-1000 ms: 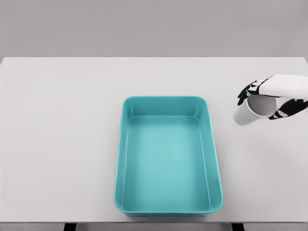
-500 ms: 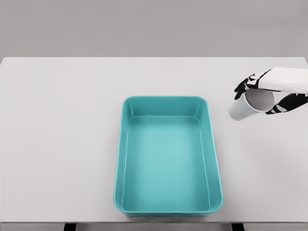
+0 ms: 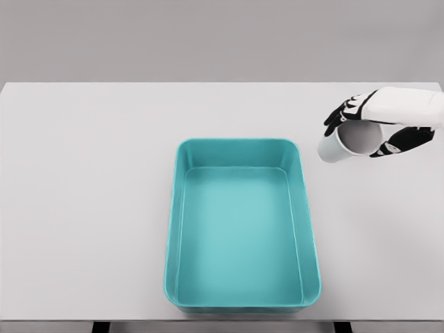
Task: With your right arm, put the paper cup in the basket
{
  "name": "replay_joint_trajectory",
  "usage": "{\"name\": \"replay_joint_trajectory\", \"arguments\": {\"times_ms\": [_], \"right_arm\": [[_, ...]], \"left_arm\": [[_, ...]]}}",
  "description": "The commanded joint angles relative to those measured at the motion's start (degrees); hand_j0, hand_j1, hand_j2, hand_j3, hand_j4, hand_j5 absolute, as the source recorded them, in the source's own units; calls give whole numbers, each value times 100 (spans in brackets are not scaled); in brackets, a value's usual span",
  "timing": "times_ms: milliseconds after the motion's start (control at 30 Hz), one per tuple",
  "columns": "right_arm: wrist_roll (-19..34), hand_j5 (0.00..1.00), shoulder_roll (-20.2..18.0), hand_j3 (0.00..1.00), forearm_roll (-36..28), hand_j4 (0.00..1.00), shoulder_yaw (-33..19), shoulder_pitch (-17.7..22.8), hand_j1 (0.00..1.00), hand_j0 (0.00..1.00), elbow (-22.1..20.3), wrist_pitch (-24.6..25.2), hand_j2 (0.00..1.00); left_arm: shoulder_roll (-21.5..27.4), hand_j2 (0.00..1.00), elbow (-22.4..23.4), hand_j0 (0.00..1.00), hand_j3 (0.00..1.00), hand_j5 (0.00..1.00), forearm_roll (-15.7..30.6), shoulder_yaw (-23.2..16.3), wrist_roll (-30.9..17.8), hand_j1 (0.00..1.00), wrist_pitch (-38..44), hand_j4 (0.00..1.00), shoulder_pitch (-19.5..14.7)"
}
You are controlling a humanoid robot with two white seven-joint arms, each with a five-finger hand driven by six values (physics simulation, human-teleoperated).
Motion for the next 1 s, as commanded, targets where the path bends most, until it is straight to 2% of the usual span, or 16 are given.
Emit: {"name": "replay_joint_trajectory", "arguments": {"times_ms": [0,967], "right_arm": [[-3,72,119,72,-32,72,0,0,72,72,2,15,72],[-3,72,1235,72,-67,72,53,-132,72,72,2,24,72]], "left_arm": [[0,100,-1,100,100,100,-1,0,-1,100,0,100,0],[0,100,-1,100,100,100,-1,0,-1,100,0,100,0]]}}
